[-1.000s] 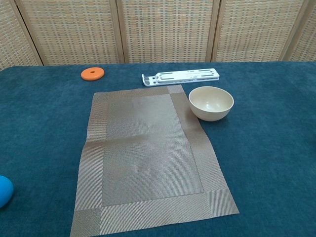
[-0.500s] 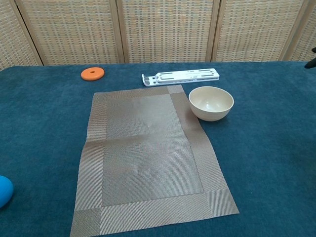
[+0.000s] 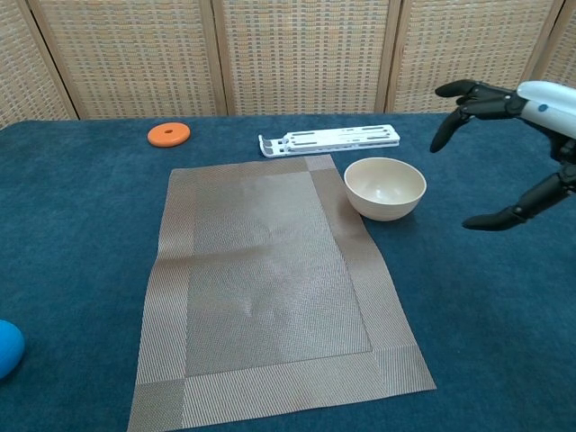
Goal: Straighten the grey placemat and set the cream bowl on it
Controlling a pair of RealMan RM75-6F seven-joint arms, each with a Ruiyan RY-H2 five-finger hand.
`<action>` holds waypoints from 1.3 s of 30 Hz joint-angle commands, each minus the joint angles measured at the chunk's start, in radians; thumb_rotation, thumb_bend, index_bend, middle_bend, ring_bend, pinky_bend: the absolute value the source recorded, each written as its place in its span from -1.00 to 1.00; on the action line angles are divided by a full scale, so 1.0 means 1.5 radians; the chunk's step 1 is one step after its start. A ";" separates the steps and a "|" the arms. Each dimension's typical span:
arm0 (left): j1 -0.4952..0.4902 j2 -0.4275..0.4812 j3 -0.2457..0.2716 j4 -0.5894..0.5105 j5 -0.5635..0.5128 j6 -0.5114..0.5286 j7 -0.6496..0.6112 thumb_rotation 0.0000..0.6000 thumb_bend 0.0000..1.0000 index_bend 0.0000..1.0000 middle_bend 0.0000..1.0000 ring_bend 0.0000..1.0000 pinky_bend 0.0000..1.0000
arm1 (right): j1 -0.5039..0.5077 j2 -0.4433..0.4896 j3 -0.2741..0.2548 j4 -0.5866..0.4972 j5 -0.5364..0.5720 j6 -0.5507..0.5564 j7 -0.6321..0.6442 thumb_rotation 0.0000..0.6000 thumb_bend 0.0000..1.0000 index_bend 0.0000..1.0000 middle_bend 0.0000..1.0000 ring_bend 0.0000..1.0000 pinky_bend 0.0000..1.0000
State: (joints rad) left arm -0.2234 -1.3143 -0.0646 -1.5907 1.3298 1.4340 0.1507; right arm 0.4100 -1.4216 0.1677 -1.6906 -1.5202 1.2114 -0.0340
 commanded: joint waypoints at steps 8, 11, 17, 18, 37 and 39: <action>0.001 -0.001 -0.011 0.007 -0.011 -0.011 -0.002 1.00 -0.71 -0.84 -1.00 -1.00 -1.00 | 0.066 -0.056 0.054 0.060 0.096 -0.070 -0.051 1.00 -0.58 -0.23 -1.00 -1.00 -1.00; 0.000 -0.001 -0.014 0.010 -0.014 -0.015 -0.003 1.00 -0.71 -0.84 -1.00 -1.00 -1.00 | 0.082 -0.067 0.065 0.080 0.124 -0.091 -0.058 1.00 -0.56 -0.23 -1.00 -1.00 -1.00; -0.002 -0.002 -0.018 0.016 -0.022 -0.028 -0.005 1.00 -0.71 -0.83 -1.00 -1.00 -1.00 | 0.108 -0.097 0.070 0.124 0.166 -0.125 -0.070 1.00 -0.51 -0.23 -1.00 -1.00 -1.00; -0.002 -0.003 -0.019 0.018 -0.024 -0.031 -0.005 1.00 -0.71 -0.83 -1.00 -1.00 -1.00 | 0.114 -0.105 0.071 0.137 0.174 -0.131 -0.071 1.00 -0.50 -0.23 -1.00 -1.00 -1.00; -0.007 -0.005 -0.033 0.031 -0.044 -0.059 -0.012 1.00 -0.71 -0.83 -1.00 -1.00 -1.00 | 0.184 -0.202 0.087 0.315 0.233 -0.191 -0.047 1.00 -0.39 -0.10 -1.00 -1.00 -1.00; -0.007 -0.006 -0.034 0.031 -0.044 -0.060 -0.012 1.00 -0.71 -0.83 -1.00 -1.00 -1.00 | 0.190 -0.209 0.089 0.329 0.240 -0.197 -0.045 1.00 -0.36 -0.09 -1.00 -1.00 -1.00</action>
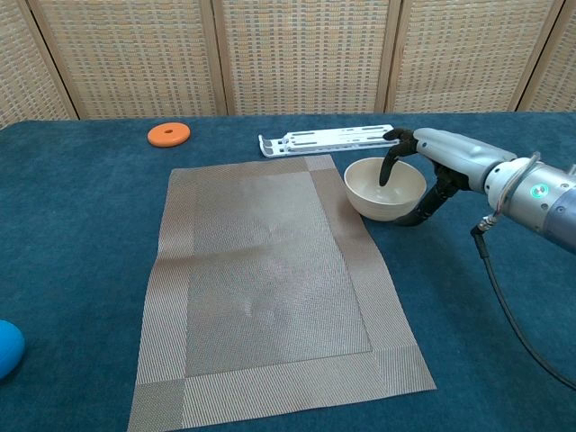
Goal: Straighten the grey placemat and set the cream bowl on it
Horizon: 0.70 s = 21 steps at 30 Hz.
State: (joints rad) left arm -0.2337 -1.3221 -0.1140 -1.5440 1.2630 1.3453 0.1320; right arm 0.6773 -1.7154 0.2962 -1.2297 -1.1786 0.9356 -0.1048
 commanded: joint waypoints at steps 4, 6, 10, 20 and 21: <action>-0.001 0.000 -0.001 0.000 0.001 -0.004 0.000 1.00 -0.71 -0.83 -1.00 -1.00 -1.00 | 0.026 -0.027 0.007 0.052 0.023 -0.026 0.002 1.00 -0.34 -0.05 -0.96 -1.00 -1.00; -0.001 0.001 -0.002 -0.001 0.001 -0.005 -0.001 1.00 -0.71 -0.83 -1.00 -1.00 -1.00 | 0.029 -0.034 0.007 0.065 0.026 -0.026 0.003 1.00 -0.31 -0.01 -0.93 -1.00 -1.00; -0.001 0.002 -0.003 -0.003 0.003 -0.005 -0.004 1.00 -0.71 -0.83 -1.00 -1.00 -1.00 | 0.032 -0.042 0.004 0.081 0.026 -0.023 0.005 1.00 -0.18 0.09 -0.85 -1.00 -1.00; 0.007 0.011 -0.007 -0.009 0.035 0.027 -0.024 1.00 -0.71 -0.83 -1.00 -1.00 -1.00 | 0.026 -0.054 -0.010 0.097 0.018 -0.007 0.017 1.00 0.03 0.30 -0.72 -1.00 -1.00; 0.007 0.011 -0.007 -0.010 0.036 0.028 -0.025 1.00 -0.71 -0.83 -1.00 -1.00 -1.00 | 0.026 -0.055 -0.010 0.097 0.017 -0.006 0.018 1.00 0.04 0.30 -0.72 -1.00 -1.00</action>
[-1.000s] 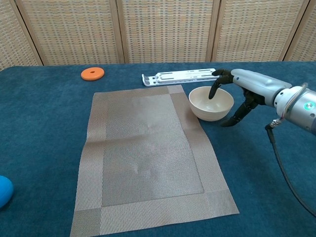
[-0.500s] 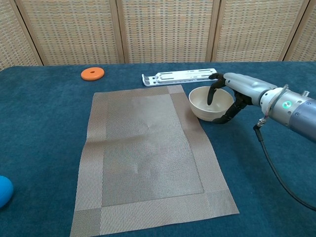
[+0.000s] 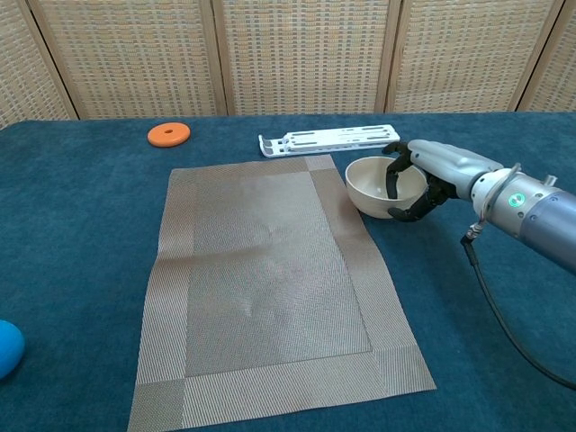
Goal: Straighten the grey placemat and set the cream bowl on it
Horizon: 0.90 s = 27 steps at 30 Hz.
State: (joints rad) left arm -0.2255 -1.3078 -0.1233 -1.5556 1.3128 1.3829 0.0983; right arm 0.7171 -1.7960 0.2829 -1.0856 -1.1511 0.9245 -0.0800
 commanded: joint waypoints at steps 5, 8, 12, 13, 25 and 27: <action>0.004 0.004 -0.001 -0.005 0.006 0.006 -0.003 1.00 -0.71 -0.83 -1.00 -1.00 -1.00 | -0.006 0.002 -0.002 -0.002 -0.011 0.020 0.008 1.00 0.06 0.36 -0.65 -1.00 -1.00; 0.004 0.004 -0.001 -0.005 0.007 0.006 -0.002 1.00 -0.71 -0.83 -1.00 -1.00 -1.00 | -0.009 0.009 -0.001 -0.006 -0.015 0.028 0.012 1.00 0.06 0.37 -0.64 -1.00 -1.00; 0.005 0.005 -0.002 -0.006 0.007 0.007 -0.001 1.00 -0.71 -0.83 -1.00 -1.00 -1.00 | -0.013 0.027 0.003 -0.006 -0.016 0.038 0.010 1.00 0.05 0.37 -0.64 -1.00 -1.00; 0.005 0.005 -0.002 -0.006 0.007 0.007 -0.001 1.00 -0.71 -0.83 -1.00 -1.00 -1.00 | -0.013 0.030 0.004 -0.006 -0.016 0.038 0.010 1.00 0.05 0.37 -0.64 -1.00 -1.00; 0.008 0.008 -0.003 -0.013 0.011 0.013 -0.001 1.00 -0.71 -0.82 -1.00 -1.00 -1.00 | -0.025 0.081 0.013 0.081 0.024 0.005 -0.003 1.00 0.05 0.37 -0.64 -1.00 -1.00; 0.008 0.010 -0.001 -0.017 0.013 0.011 -0.002 1.00 -0.71 -0.82 -1.00 -1.00 -1.00 | -0.027 0.087 0.013 0.105 0.034 -0.008 -0.003 1.00 0.05 0.36 -0.64 -1.00 -1.00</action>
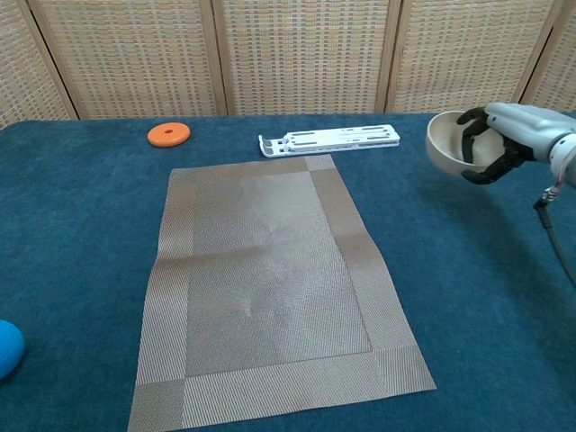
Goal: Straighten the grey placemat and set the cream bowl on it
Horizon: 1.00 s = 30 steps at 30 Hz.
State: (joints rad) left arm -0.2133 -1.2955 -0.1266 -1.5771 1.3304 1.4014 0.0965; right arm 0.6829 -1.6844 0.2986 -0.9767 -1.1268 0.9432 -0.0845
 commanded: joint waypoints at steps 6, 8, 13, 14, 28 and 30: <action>0.001 0.005 0.005 -0.013 0.012 0.001 0.001 1.00 -0.71 -0.82 -1.00 -1.00 -1.00 | -0.008 0.016 0.003 0.084 0.041 -0.055 0.002 1.00 0.03 0.35 -0.65 -1.00 -1.00; 0.002 0.006 0.006 -0.016 0.016 0.005 0.002 1.00 -0.71 -0.82 -1.00 -1.00 -1.00 | -0.011 0.015 0.002 0.091 0.043 -0.059 0.008 1.00 0.02 0.34 -0.66 -1.00 -1.00; 0.006 0.010 0.008 -0.022 0.026 0.015 0.002 1.00 -0.71 -0.82 -1.00 -1.00 -1.00 | -0.018 0.013 -0.005 0.094 0.038 -0.060 0.016 1.00 0.00 0.32 -0.68 -1.00 -1.00; 0.007 0.011 0.009 -0.024 0.028 0.017 0.002 1.00 -0.71 -0.82 -1.00 -1.00 -1.00 | -0.019 0.012 -0.008 0.093 0.037 -0.061 0.014 1.00 0.00 0.31 -0.68 -1.00 -1.00; 0.019 0.026 0.020 -0.052 0.068 0.045 -0.001 1.00 -0.71 -0.82 -1.00 -1.00 -1.00 | -0.044 0.050 -0.020 0.030 0.031 -0.039 -0.010 1.00 -0.31 -0.50 -1.00 -1.00 -1.00; 0.021 0.029 0.021 -0.055 0.073 0.051 -0.002 1.00 -0.71 -0.82 -1.00 -1.00 -1.00 | -0.056 0.067 -0.022 -0.007 0.015 -0.008 -0.004 1.00 -0.38 -0.57 -1.00 -1.00 -1.00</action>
State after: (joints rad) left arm -0.1831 -1.2538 -0.0955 -1.6581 1.4378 1.4753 0.0937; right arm 0.6173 -1.6093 0.2687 -0.9400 -1.0810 0.8898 -0.0969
